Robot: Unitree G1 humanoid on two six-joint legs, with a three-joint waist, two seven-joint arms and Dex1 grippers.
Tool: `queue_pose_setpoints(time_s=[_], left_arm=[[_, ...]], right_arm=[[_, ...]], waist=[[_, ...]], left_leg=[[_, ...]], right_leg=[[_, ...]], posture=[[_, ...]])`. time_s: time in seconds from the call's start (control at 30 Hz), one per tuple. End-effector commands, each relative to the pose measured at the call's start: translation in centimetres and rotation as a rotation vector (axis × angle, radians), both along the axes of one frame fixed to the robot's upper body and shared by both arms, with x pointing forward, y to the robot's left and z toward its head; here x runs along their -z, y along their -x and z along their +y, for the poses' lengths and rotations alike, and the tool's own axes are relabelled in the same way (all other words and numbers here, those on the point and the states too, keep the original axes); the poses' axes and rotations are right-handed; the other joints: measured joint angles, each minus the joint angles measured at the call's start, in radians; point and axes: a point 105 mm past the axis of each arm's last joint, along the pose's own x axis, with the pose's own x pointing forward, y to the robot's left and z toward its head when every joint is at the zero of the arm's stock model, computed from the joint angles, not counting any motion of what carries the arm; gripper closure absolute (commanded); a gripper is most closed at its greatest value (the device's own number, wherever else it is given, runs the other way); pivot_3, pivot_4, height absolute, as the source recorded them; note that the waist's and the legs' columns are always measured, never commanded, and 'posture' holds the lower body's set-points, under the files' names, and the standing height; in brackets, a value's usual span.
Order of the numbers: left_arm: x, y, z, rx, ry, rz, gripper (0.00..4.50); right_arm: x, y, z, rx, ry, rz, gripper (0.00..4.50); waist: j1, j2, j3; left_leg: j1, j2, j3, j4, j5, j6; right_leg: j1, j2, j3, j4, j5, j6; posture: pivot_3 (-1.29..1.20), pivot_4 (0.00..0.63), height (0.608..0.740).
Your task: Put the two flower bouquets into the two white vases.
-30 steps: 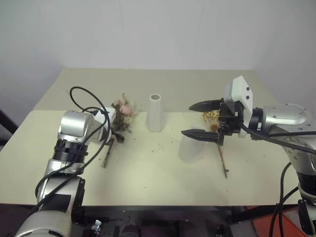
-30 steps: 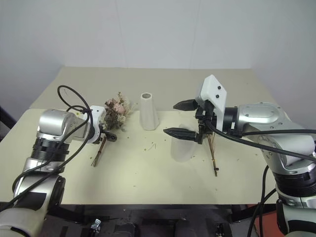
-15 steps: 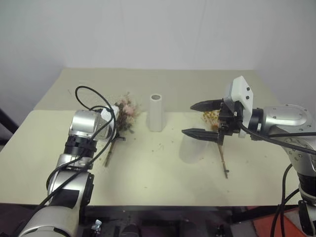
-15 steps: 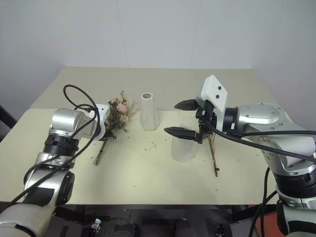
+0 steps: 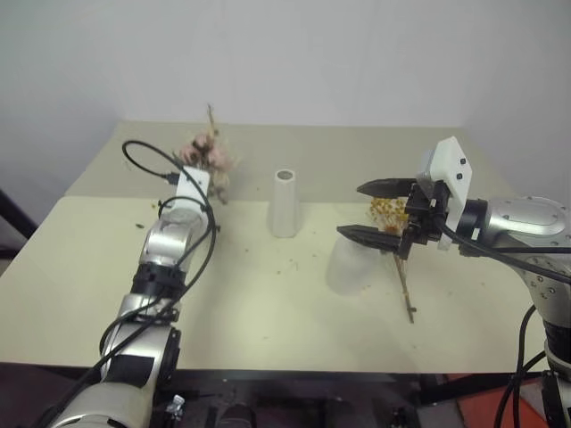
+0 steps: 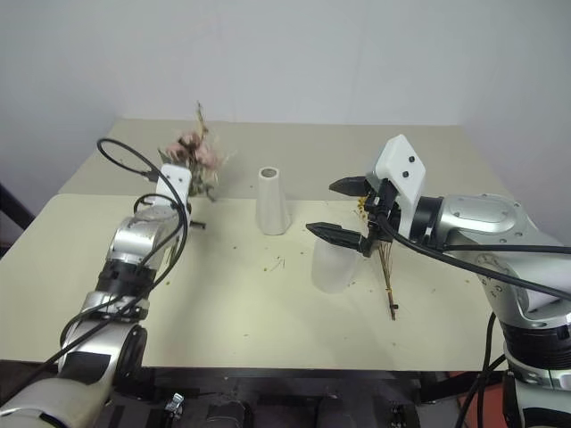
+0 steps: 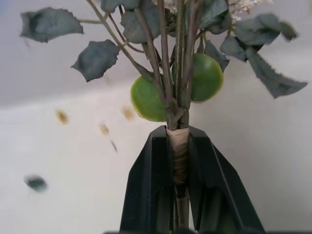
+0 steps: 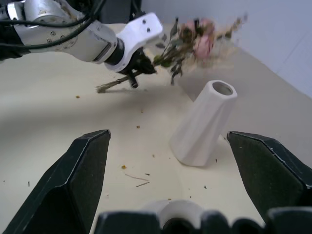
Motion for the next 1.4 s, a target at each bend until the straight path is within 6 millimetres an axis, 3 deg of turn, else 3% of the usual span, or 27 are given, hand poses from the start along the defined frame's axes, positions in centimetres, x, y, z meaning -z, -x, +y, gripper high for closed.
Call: queue_pose_setpoints(time_s=[0.03, 0.17, 0.37, 0.43, 0.6, 0.83, 0.97, 1.4], left_arm=[[-9.2, -0.6, -0.3, -0.01, -0.021, -0.399, 4.37], [-13.4, -1.3, -0.9, 0.044, 0.1, -0.533, 4.37], [-16.0, -1.1, -4.2, 0.315, 0.326, -0.708, 4.37], [-16.1, -0.5, -5.2, 0.485, 0.484, -0.765, 4.37], [-15.7, 0.5, -6.7, 0.699, 0.736, -0.861, 4.37], [-15.5, 1.0, -8.0, 0.814, 0.797, -0.876, 4.37], [-15.1, 1.3, -9.0, 0.867, 0.747, -0.868, 4.37], [-12.1, 0.7, -9.9, 0.848, 0.792, -0.796, 4.37]], right_arm=[[-1.8, 0.5, -0.5, 0.038, -0.035, -0.085, 0.0], [-2.0, 0.7, -0.9, 0.082, -0.058, -0.105, 0.0], [-1.3, 1.5, -1.4, 0.139, -0.088, -0.117, 0.0], [-1.3, 1.7, -1.4, 0.149, -0.103, -0.121, 0.0], [-1.4, 2.2, -2.2, 0.21, -0.109, -0.136, 0.0], [-1.0, 3.0, -2.9, 0.268, -0.114, -0.137, 0.0], [-1.0, 3.2, -3.0, 0.288, -0.12, -0.139, 0.0], [-1.1, 3.3, -3.2, 0.297, -0.1, -0.127, 0.0]], waist=[[0.003, 0.0, 0.0], [0.004, 0.0, 0.0], [0.002, 0.0, 0.0], [0.001, 0.0, 0.0], [-0.007, 0.0, 0.0], [-0.006, 0.0, 0.0], [-0.006, 0.0, 0.0], [-0.006, 0.0, 0.0]], left_leg=[[-0.001, 0.0, 0.0, 0.0, 0.0, 0.0], [-0.004, -0.001, 0.0, 0.0, 0.0, 0.0], [-0.003, -0.002, 0.0, 0.0, 0.0, 0.001], [-0.003, -0.002, 0.0, 0.0, 0.0, 0.0], [-0.003, -0.001, 0.0, 0.0, 0.0, 0.0], [-0.003, -0.001, 0.0, 0.001, 0.0, 0.0], [-0.003, -0.001, 0.0, 0.001, 0.0, 0.0], [-0.003, -0.001, 0.0, 0.001, 0.0, 0.0]], right_leg=[[0.0, 0.0, 0.0, -0.001, 0.0, 0.0], [0.0, -0.002, 0.0, -0.005, 0.001, 0.002], [0.0, -0.002, 0.0, -0.005, 0.001, 0.003], [0.0, -0.001, 0.0, -0.004, 0.001, 0.003], [0.0, -0.001, 0.0, -0.004, 0.001, 0.002], [0.0, -0.001, 0.0, -0.003, 0.001, 0.003], [0.0, -0.001, 0.0, -0.003, 0.001, 0.003], [0.0, -0.001, 0.0, -0.003, 0.001, 0.003]], posture=[[0.0, 0.15, 0.74], [0.0, 0.15, 0.74], [0.0, 0.15, 0.74], [0.0, 0.15, 0.74], [0.0, 0.15, 0.74], [0.0, 0.15, 0.74], [0.0, 0.15, 0.74], [0.0, 0.15, 0.74]])
